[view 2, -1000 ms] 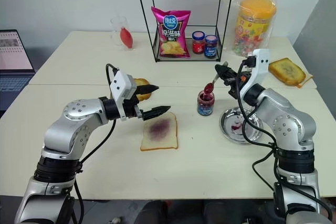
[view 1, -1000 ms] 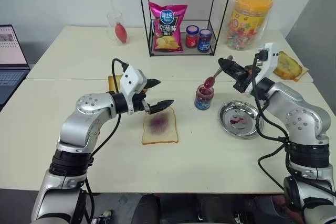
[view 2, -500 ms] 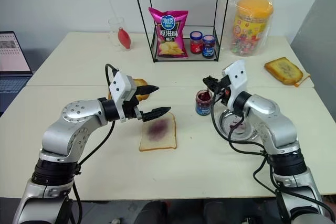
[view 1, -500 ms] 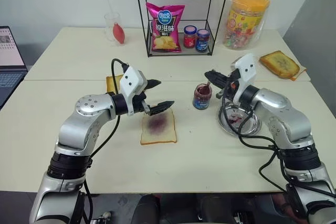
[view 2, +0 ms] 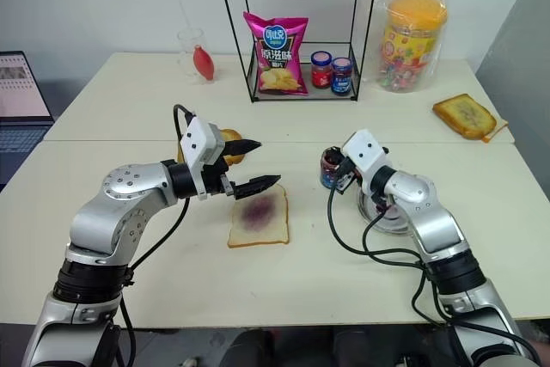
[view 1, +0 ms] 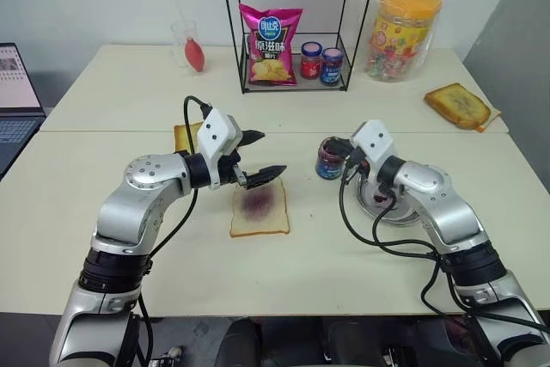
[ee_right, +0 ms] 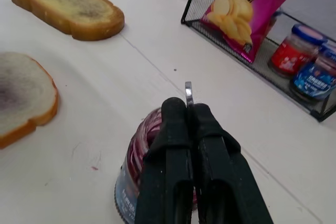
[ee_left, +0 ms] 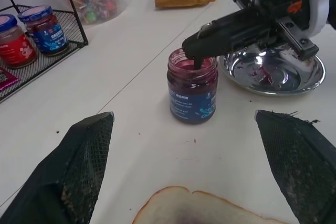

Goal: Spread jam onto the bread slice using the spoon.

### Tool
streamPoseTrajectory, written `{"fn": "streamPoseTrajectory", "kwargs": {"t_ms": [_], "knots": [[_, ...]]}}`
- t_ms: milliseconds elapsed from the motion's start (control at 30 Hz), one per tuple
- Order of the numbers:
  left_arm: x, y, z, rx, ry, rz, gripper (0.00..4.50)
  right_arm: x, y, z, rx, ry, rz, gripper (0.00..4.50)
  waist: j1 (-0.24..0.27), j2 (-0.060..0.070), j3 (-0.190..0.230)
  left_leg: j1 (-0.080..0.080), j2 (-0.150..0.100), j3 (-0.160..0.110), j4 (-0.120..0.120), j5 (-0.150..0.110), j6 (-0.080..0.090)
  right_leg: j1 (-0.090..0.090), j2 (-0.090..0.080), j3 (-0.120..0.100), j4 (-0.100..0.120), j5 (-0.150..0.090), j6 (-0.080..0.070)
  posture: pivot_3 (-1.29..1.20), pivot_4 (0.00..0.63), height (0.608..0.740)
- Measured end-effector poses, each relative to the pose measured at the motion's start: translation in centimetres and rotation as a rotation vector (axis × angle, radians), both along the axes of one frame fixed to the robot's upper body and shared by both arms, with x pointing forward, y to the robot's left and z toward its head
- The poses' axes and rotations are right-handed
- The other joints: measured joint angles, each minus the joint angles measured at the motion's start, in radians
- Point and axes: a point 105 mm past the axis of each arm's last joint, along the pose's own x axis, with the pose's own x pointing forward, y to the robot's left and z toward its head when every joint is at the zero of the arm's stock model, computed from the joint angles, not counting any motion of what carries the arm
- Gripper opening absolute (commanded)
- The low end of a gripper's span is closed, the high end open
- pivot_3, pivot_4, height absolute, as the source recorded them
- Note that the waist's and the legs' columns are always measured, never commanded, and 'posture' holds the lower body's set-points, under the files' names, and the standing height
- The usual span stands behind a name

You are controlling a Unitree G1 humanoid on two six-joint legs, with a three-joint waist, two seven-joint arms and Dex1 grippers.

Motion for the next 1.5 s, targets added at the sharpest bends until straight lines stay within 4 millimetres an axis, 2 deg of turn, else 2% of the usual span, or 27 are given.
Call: {"fn": "streamPoseTrajectory", "kwargs": {"t_ms": [100, 267, 500, 700, 933, 1100, 1500], "knots": [[0.1, 0.1, 0.0, 0.0, 0.001, 0.002, 4.5, 0.2, 0.1, 0.0, 0.006, 0.016, -0.008, 0.05, 0.0, 0.0, 0.0, 0.001, 0.0, 0.0, 0.0, 0.0, 0.0, 0.001, 0.0, 0.0, 0.0, 0.0, 0.0, 0.0, 0.15, 0.74], [0.6, 0.0, 0.8, 0.001, -0.024, -0.012, 4.5, 0.7, 0.0, 0.3, 0.205, 0.171, -0.066, 0.05, -0.001, -0.001, -0.001, 0.002, 0.0, -0.001, 0.0, 0.0, 0.0, 0.002, 0.0, -0.001, 0.0, 0.0, 0.0, 0.0, 0.15, 0.74], [1.2, 0.1, 0.7, 0.011, -0.017, -0.019, 4.5, 0.8, 0.4, 0.3, 0.421, 0.35, -0.113, 0.05, -0.002, -0.001, -0.001, 0.002, 0.001, -0.001, 0.0, 0.0, 0.0, 0.002, 0.001, -0.001, 0.001, 0.0, -0.001, 0.0, 0.15, 0.74], [1.5, -0.1, 1.0, 0.017, -0.034, -0.025, 4.5, 1.2, -0.7, 0.4, 0.555, 0.468, -0.181, 0.05, -0.003, -0.001, -0.001, 0.001, 0.0, 0.0, -0.001, 0.0, 0.0, 0.0, 0.001, 0.0, 0.0, 0.0, -0.001, 0.0, 0.15, 0.74], [1.5, -0.2, 0.9, 0.021, -0.038, -0.03, 4.5, 1.7, -1.0, 0.8, 0.672, 0.541, -0.217, 0.05, -0.004, -0.001, -0.001, 0.0, 0.001, 0.0, -0.001, 0.0, 0.0, -0.001, 0.001, -0.001, 0.0, 0.0, -0.001, 0.0, 0.15, 0.74], [1.7, -0.1, 0.9, 0.025, -0.04, -0.028, 4.5, 2.0, -1.5, 2.0, 0.734, 0.54, -0.23, 0.05, -0.004, -0.001, -0.001, 0.0, 0.0, 0.0, -0.001, 0.0, 0.0, -0.001, 0.0, -0.001, 0.0, 0.0, -0.001, 0.0, 0.15, 0.74], [1.6, -0.2, 0.8, 0.022, -0.042, -0.037, 4.5, 2.1, -2.7, 2.3, 0.836, 0.583, -0.253, 0.05, -0.004, -0.001, -0.001, 0.0, 0.0, 0.0, -0.001, 0.0, 0.0, -0.001, 0.0, -0.001, 0.0, 0.0, -0.001, 0.0, 0.15, 0.74]]}}
